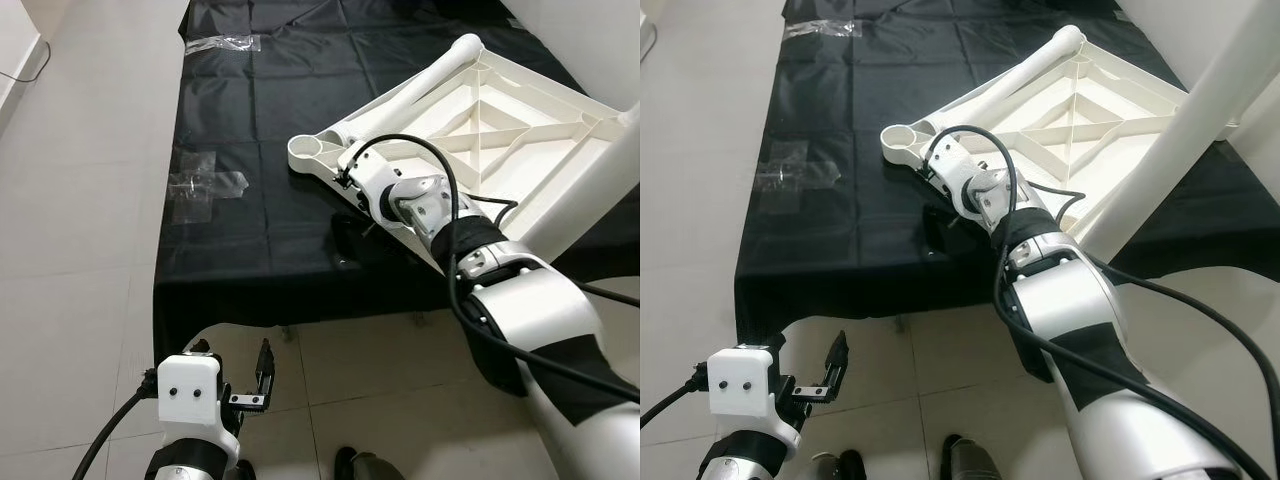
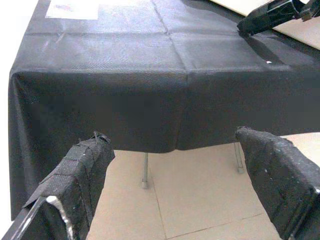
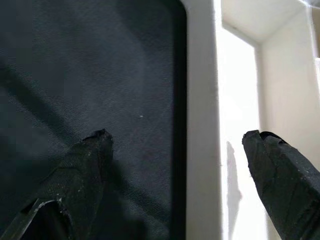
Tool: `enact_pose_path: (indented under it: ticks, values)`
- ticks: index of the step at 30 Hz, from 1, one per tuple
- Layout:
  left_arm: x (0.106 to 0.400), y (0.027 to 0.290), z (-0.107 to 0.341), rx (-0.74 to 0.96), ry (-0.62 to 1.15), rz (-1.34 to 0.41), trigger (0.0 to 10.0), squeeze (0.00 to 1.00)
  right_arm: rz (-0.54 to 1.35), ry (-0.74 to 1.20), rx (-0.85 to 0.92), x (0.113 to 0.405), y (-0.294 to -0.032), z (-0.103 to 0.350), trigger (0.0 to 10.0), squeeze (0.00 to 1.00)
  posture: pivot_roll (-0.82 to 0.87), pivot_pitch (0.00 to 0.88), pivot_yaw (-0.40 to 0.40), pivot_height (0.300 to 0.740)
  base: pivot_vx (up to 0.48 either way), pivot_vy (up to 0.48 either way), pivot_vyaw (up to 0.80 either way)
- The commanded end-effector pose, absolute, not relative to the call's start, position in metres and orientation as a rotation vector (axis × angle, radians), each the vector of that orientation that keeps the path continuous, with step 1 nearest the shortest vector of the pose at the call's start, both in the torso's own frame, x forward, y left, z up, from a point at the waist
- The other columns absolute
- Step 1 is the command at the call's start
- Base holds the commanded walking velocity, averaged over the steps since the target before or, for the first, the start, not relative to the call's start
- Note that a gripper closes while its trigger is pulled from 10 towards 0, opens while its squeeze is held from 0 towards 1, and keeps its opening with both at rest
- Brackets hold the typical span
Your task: Building children table
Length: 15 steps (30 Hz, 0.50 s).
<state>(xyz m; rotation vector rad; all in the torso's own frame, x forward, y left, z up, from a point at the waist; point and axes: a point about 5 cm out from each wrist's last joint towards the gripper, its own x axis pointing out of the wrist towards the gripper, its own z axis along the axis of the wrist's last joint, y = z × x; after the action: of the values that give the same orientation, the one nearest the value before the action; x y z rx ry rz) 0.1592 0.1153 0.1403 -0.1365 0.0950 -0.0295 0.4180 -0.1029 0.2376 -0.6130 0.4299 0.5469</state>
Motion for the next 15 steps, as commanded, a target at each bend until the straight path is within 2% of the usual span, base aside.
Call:
enact_pose_path:
  ticks: [1, 3, 4, 15]
  values:
    - [0.149, 0.077, 0.146, -0.245, 0.118, -0.15, 10.0, 0.0, 0.604, 0.557, -0.629, 0.411, -0.101, 0.212, 6.0, 0.0, -0.07, 0.276, -0.098, 0.74, 0.0, 0.0, 0.0]
    - [0.149, 0.077, 0.146, -0.245, 0.118, -0.15, 10.0, 0.0, 0.604, 0.557, -0.629, 0.411, -0.101, 0.212, 6.0, 0.0, -0.07, 0.276, -0.098, 0.74, 0.0, 0.0, 0.0]
    - [0.149, 0.077, 0.146, -0.244, 0.119, -0.149, 10.0, 0.0, 0.632, 0.57, -0.643, 0.41, -0.099, 0.211, 0.0, 0.0, -0.07, 0.276, -0.098, 0.74, 0.0, 0.0, 0.0]
    - [0.149, 0.078, 0.144, -0.241, 0.128, -0.14, 10.0, 0.0, 0.761, 0.567, -0.702, 0.407, -0.089, 0.215, 0.0, 0.0, -0.07, 0.27, -0.097, 0.74, 0.0, 0.0, 0.0]
